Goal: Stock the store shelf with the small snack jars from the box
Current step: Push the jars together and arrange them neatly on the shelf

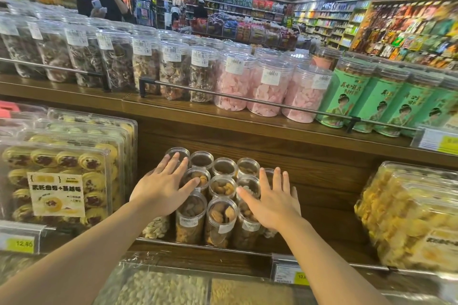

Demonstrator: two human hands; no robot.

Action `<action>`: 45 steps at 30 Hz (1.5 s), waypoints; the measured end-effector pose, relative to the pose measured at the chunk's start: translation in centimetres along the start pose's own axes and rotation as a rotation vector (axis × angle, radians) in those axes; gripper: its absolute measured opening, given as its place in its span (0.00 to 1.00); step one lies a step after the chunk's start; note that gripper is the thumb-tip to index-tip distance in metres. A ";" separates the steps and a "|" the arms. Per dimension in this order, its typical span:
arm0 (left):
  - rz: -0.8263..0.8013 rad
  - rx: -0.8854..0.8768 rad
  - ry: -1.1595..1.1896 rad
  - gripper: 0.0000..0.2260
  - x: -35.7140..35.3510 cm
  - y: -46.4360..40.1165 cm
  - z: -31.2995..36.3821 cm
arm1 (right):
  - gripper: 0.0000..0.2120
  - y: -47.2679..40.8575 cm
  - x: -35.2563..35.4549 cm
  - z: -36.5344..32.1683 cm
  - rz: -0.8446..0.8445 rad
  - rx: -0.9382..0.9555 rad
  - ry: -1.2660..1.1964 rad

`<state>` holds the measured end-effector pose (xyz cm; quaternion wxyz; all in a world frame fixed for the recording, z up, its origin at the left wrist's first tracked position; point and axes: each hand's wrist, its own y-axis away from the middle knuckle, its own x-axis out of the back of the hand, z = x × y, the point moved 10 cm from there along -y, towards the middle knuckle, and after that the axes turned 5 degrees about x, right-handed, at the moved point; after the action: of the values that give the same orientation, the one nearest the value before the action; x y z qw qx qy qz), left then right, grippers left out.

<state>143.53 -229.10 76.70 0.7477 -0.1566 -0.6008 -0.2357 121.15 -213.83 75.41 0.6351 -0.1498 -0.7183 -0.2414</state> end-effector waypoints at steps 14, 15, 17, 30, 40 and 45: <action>-0.012 0.009 0.011 0.35 -0.1 -0.1 -0.2 | 0.51 -1.7 1.1 -0.2 -0.046 -0.058 -0.106; -0.010 0.008 0.013 0.35 -0.2 -0.1 -0.2 | 0.51 -2.0 1.2 -0.2 -0.043 -0.065 -0.102; -0.006 0.009 0.011 0.35 -0.2 -0.1 -0.2 | 0.50 -2.3 1.3 -0.2 -0.030 -0.073 -0.091; 0.027 -0.042 0.010 0.31 0.0 -0.2 0.0 | 0.45 2.3 3.7 -5.1 0.215 0.243 -0.085; 0.068 -0.037 -0.036 0.35 -0.1 -0.7 0.3 | 0.40 2.2 -0.2 -8.4 0.074 0.228 0.096; 0.047 -0.018 -0.014 0.32 -0.2 -1.0 0.2 | 0.40 2.1 0.2 -8.3 0.067 0.107 0.048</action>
<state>142.81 -229.84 76.48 0.7473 -0.1789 -0.6001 -0.2223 129.20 -216.51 76.56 0.6671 -0.1337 -0.7093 -0.1845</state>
